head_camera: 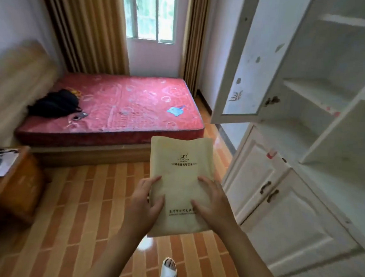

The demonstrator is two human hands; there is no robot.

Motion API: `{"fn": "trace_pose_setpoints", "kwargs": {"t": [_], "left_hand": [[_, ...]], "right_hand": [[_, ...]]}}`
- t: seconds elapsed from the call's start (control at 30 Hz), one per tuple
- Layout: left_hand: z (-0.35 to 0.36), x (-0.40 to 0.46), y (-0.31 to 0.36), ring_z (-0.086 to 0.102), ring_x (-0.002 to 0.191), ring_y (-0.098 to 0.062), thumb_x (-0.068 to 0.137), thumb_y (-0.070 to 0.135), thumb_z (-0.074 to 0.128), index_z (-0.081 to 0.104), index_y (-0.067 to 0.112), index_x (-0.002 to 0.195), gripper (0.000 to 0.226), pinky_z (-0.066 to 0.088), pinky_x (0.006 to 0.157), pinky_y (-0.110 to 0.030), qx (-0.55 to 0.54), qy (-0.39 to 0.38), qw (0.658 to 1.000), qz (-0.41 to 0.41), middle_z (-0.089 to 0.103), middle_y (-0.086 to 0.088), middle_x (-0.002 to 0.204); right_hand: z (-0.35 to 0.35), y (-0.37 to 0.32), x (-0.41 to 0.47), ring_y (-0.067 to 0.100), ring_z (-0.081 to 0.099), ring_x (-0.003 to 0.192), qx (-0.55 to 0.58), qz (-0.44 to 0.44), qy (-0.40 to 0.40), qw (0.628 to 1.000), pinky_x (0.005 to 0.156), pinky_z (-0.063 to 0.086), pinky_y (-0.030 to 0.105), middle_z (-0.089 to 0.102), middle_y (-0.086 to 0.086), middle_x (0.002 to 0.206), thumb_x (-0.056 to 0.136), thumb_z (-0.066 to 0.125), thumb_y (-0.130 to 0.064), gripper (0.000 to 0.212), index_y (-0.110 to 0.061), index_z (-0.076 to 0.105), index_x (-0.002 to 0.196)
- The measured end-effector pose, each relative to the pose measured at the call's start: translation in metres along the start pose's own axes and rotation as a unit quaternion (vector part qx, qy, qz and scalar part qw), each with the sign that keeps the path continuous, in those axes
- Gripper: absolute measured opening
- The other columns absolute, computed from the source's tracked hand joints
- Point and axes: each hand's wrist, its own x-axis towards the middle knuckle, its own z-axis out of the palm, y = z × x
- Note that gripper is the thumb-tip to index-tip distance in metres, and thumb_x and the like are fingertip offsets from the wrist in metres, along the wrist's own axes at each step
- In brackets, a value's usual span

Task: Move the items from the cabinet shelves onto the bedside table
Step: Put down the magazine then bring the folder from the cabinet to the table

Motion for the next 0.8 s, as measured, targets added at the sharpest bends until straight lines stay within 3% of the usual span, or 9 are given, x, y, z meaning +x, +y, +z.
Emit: {"fn": "trace_pose_setpoints", "kwargs": {"t": [0.13, 0.3, 0.5, 0.67, 0.8], "left_hand": [[-0.047, 0.022, -0.040, 0.058, 0.105, -0.006, 0.087, 0.013, 0.074, 0.053, 0.028, 0.137, 0.056, 0.056, 0.079, -0.028, 0.042, 0.057, 0.996, -0.057, 0.056, 0.013, 0.119], [-0.097, 0.063, -0.081, 0.058, 0.100, -0.003, 0.086, 0.013, 0.074, 0.056, 0.024, 0.134, 0.053, 0.053, 0.079, -0.024, 0.098, 0.113, 0.982, -0.120, 0.056, 0.013, 0.114], [-0.141, 0.111, -0.122, 0.058, 0.104, -0.003, 0.088, 0.017, 0.072, 0.059, 0.025, 0.133, 0.048, 0.053, 0.086, -0.028, 0.131, 0.167, 0.959, -0.188, 0.057, 0.012, 0.115], [-0.171, 0.131, -0.150, 0.059, 0.106, -0.005, 0.090, 0.017, 0.071, 0.059, 0.025, 0.135, 0.048, 0.055, 0.086, -0.035, 0.145, 0.207, 0.936, -0.244, 0.059, 0.012, 0.118], [-0.195, 0.138, -0.173, 0.059, 0.108, -0.001, 0.090, 0.018, 0.072, 0.059, 0.031, 0.133, 0.047, 0.051, 0.083, -0.023, 0.151, 0.238, 0.924, -0.258, 0.058, 0.018, 0.120]], "right_hand": [[0.061, -0.024, 0.067, 0.002, 0.050, 0.106, 0.004, -0.057, -0.072, 0.996, 0.087, 0.045, 0.022, 0.049, -0.012, 0.123, 0.081, 0.080, -0.027, 0.065, -0.033, 0.052, 0.139], [0.135, -0.055, 0.156, 0.009, 0.051, 0.102, 0.011, -0.107, -0.154, 0.982, 0.082, 0.042, 0.020, 0.048, -0.010, 0.117, 0.081, 0.077, -0.023, 0.063, -0.028, 0.053, 0.139], [0.210, -0.079, 0.249, -0.002, 0.054, 0.093, 0.039, -0.140, -0.227, 0.963, 0.072, 0.042, 0.015, 0.042, -0.025, 0.109, 0.078, 0.072, -0.033, 0.062, -0.040, 0.050, 0.136], [0.260, -0.105, 0.298, 0.006, 0.056, 0.094, 0.052, -0.165, -0.288, 0.942, 0.078, 0.051, 0.025, 0.045, -0.017, 0.112, 0.080, 0.073, -0.032, 0.061, -0.043, 0.049, 0.135], [0.296, -0.128, 0.325, 0.003, 0.056, 0.094, 0.057, -0.189, -0.319, 0.927, 0.079, 0.056, 0.033, 0.043, -0.019, 0.112, 0.081, 0.072, -0.033, 0.061, -0.045, 0.048, 0.135]]}}
